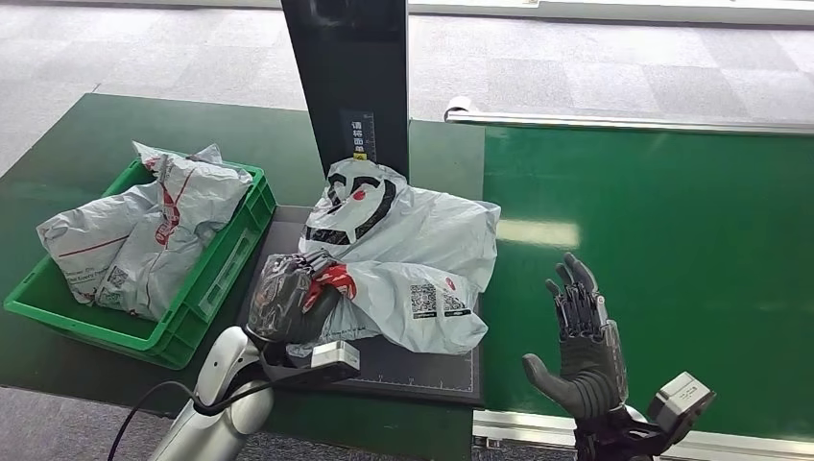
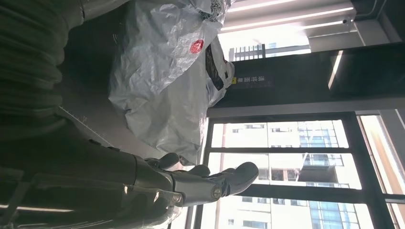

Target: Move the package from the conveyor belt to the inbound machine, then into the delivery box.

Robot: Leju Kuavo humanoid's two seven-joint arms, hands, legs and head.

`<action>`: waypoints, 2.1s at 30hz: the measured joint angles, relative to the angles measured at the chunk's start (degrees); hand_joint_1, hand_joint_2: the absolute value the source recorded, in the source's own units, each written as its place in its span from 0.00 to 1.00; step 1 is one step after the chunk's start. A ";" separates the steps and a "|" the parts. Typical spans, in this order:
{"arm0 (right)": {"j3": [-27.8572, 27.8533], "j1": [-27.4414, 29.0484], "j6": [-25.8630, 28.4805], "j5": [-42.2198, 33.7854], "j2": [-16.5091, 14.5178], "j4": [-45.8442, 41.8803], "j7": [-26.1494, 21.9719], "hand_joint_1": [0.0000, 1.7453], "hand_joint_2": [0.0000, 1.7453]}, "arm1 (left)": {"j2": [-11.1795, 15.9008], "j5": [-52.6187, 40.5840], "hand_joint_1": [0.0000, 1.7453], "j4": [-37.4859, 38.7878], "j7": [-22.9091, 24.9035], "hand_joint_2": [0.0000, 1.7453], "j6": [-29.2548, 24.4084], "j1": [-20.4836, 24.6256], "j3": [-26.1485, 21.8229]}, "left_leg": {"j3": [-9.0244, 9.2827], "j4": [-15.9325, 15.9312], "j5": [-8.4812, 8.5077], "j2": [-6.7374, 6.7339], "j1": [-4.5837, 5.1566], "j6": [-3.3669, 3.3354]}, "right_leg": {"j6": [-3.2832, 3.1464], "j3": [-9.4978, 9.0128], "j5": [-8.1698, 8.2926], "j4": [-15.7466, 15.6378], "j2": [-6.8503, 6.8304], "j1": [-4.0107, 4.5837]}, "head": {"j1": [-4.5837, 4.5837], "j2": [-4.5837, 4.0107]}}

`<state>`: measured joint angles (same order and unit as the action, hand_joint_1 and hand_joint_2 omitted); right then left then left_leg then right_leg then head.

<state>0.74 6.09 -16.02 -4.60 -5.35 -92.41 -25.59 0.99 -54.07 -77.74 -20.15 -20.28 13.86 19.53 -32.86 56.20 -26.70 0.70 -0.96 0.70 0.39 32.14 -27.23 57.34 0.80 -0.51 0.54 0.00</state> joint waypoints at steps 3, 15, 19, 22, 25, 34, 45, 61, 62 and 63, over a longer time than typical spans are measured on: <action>-0.03 0.04 0.00 -0.03 0.00 -0.10 -0.01 0.00 1.00 | 0.21 0.00 1.00 -0.90 0.00 1.00 -0.10 -0.21 -0.34 | 0.00 0.00 0.00 0.00 0.00 0.00 | 0.00 0.00 0.00 0.00 0.00 0.00 | 0.00 0.00; -1.06 3.24 1.03 0.59 -0.47 -1.79 -0.39 0.00 1.00 | 1.38 0.44 1.00 -9.13 2.25 1.00 -12.04 -0.98 -13.29 | -0.01 -0.03 -0.01 -0.02 -0.02 0.01 | -0.01 0.02 -0.01 0.00 0.01 0.03 | 0.01 0.00; -1.46 3.61 1.03 0.83 -0.77 -2.14 -0.38 0.00 1.00 | 1.73 -0.38 1.00 -9.71 3.13 1.00 -14.55 -0.99 -20.73 | 0.00 -0.03 0.00 -0.04 -0.02 0.01 | -0.01 0.01 -0.01 0.00 0.02 0.03 | -0.01 0.00; -1.62 3.83 1.03 0.80 -0.81 -2.49 -0.38 0.00 1.00 | 2.13 -0.56 1.00 -9.46 2.96 1.00 -15.34 -0.96 -25.70 | 0.02 -0.02 0.00 -0.06 -0.01 0.01 | -0.01 0.02 -0.01 0.00 0.02 0.02 | -0.01 0.00; -1.82 3.92 1.03 0.73 -0.83 -2.78 -0.38 0.00 1.00 | 2.54 -1.67 1.00 -8.50 3.66 1.00 -15.58 -0.63 -29.32 | 0.02 -0.02 0.00 -0.05 -0.01 0.01 | -0.01 0.02 -0.01 0.00 0.02 0.02 | -0.02 0.00; -2.34 4.29 0.99 0.02 -0.83 -3.72 -0.28 0.00 1.00 | 5.34 -3.95 1.00 0.53 5.48 1.00 -14.88 3.01 -36.87 | 0.02 -0.02 0.00 -0.06 -0.02 0.01 | -0.01 0.03 -0.01 0.00 0.04 0.02 | -0.01 0.00; -2.38 4.32 1.64 -0.40 -0.72 -3.74 -0.31 0.00 1.00 | 6.09 -7.80 0.52 7.01 8.08 1.00 -14.63 4.97 -38.94 | 0.00 -0.02 0.00 -0.07 -0.01 0.02 | -0.01 0.05 -0.01 0.00 0.06 0.01 | -0.01 0.00; -2.40 4.62 1.63 0.66 -1.17 -3.74 -0.30 0.00 1.00 | 5.76 -19.04 0.00 12.45 22.09 1.00 -10.55 7.12 -41.38 | -0.01 -0.02 0.00 -0.07 -0.01 0.02 | -0.01 0.06 -0.01 0.00 0.07 0.01 | -0.01 0.00; -2.40 4.62 1.62 0.66 -1.19 -3.74 -0.29 0.00 1.00 | 5.74 -19.21 0.00 12.56 22.34 1.00 -10.56 7.12 -41.47 | -0.01 -0.02 0.00 -0.07 -0.01 0.02 | -0.01 0.06 -0.01 0.00 0.07 0.01 | -0.01 0.00; -2.40 4.62 1.61 0.68 -1.21 -3.74 -0.28 0.00 1.00 | 5.72 -19.49 0.00 12.65 22.81 1.00 -10.56 7.12 -41.56 | -0.01 -0.02 0.00 -0.07 -0.01 0.02 | -0.01 0.05 -0.01 0.00 0.06 0.02 | -0.01 0.00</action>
<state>-1.66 10.71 -14.41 -3.92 -6.57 -96.15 -25.87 6.71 -73.56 -65.09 2.66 -30.83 20.98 -22.03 -32.87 56.18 -26.71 0.63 -0.97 0.72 0.37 32.19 -27.25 57.35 0.86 -0.50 0.52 0.00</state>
